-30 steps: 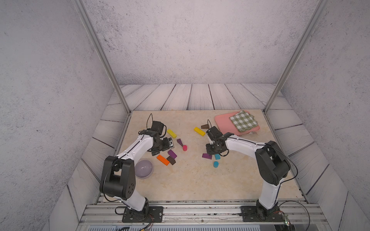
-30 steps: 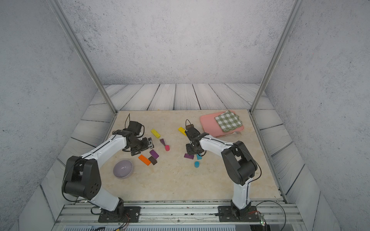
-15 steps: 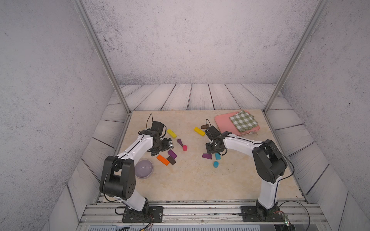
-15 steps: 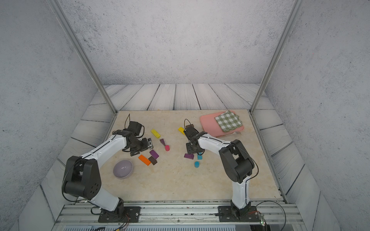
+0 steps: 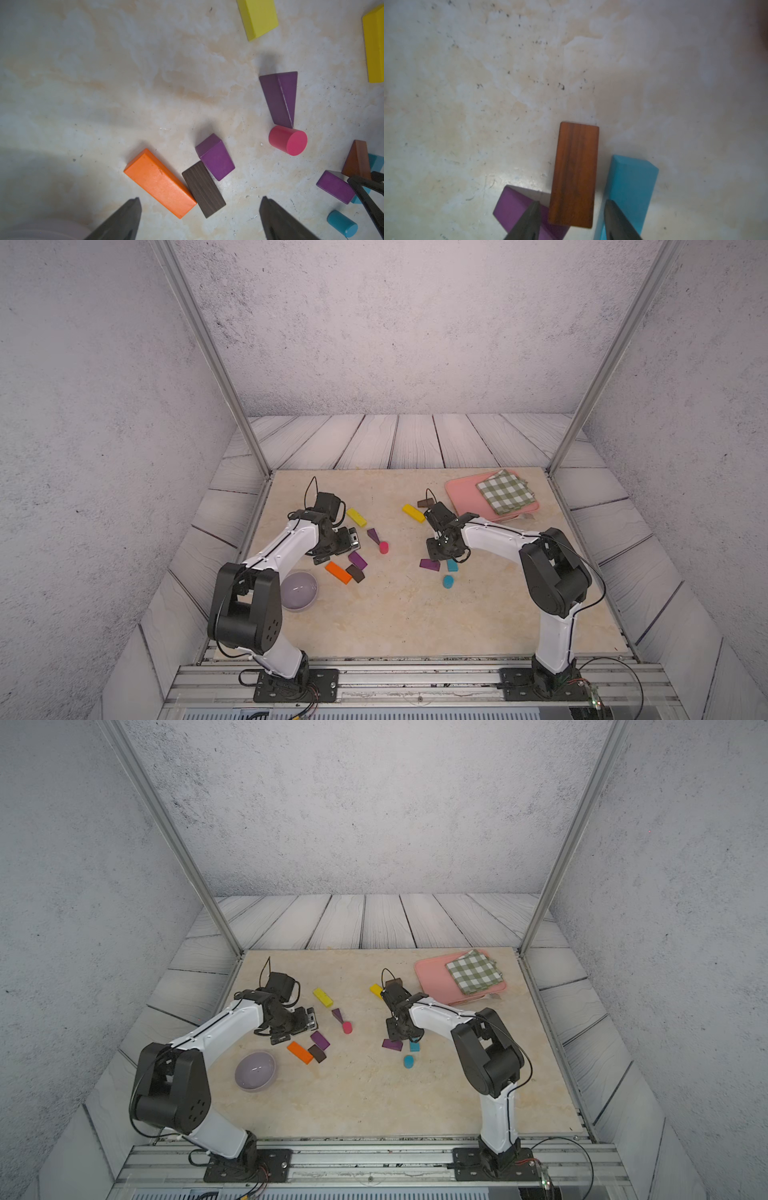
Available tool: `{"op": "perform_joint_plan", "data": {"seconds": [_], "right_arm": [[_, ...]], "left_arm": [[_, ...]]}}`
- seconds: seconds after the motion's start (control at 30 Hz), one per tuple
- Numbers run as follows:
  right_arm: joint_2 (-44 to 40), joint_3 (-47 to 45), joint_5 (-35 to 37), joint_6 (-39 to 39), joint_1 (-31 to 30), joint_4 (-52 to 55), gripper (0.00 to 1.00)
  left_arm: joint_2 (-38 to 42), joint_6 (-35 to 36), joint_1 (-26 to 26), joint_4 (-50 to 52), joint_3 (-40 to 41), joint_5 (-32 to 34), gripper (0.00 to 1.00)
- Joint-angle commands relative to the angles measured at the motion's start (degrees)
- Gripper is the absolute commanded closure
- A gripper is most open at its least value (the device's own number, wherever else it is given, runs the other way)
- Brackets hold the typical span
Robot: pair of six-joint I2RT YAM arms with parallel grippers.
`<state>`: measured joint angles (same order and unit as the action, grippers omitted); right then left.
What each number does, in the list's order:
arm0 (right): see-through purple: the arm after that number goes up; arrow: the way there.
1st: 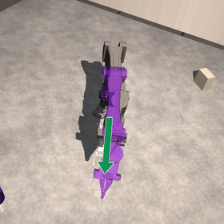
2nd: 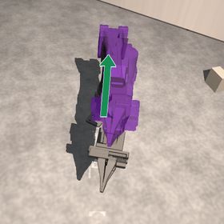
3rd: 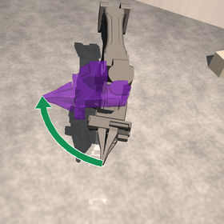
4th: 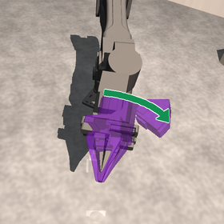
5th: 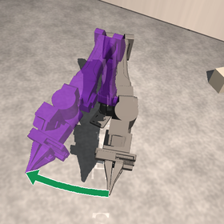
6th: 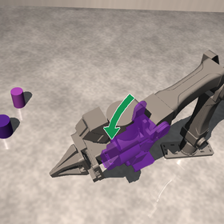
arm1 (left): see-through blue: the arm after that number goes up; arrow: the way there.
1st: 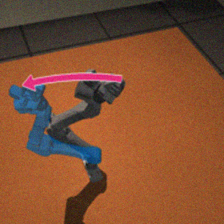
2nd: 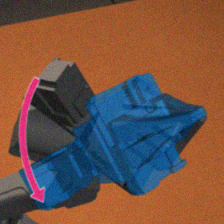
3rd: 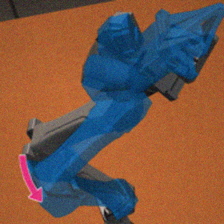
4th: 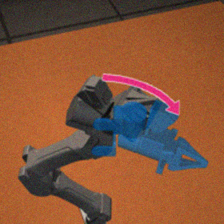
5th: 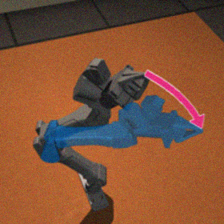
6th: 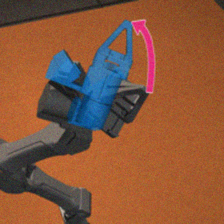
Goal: Assemble a small pinwheel with building blocks
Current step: Pick up the building block from the center of the board.
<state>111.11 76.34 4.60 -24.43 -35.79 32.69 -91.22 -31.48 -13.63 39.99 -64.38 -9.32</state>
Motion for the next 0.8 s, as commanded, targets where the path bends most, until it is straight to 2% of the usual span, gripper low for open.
{"op": "perform_joint_plan", "data": {"seconds": [0.0,0.3,0.5,0.57,0.77], "right_arm": [[2.96,1.31,-0.91,-0.27,0.05,0.29,0.50],[5.45,2.00,-1.28,-0.87,0.05,-0.05,0.58],[1.93,0.87,-1.72,-1.50,0.06,-1.59,0.75],[-1.14,-0.99,-4.36,-1.14,0.06,-4.15,0.81],[-10.84,-9.11,-24.60,-2.20,0.28,-17.34,0.90]], "left_arm": [[-0.82,0.81,0.18,0.53,0.24,0.62,0.04],[0.43,0.72,0.27,0.71,0.32,1.21,0.04],[6.33,0.39,0.27,-3.45,3.19,1.44,0.04],[9.35,0.16,0.26,-6.40,4.98,0.42,0.04],[16.16,-2.00,-0.13,-13.16,7.54,-6.06,0.04]]}}
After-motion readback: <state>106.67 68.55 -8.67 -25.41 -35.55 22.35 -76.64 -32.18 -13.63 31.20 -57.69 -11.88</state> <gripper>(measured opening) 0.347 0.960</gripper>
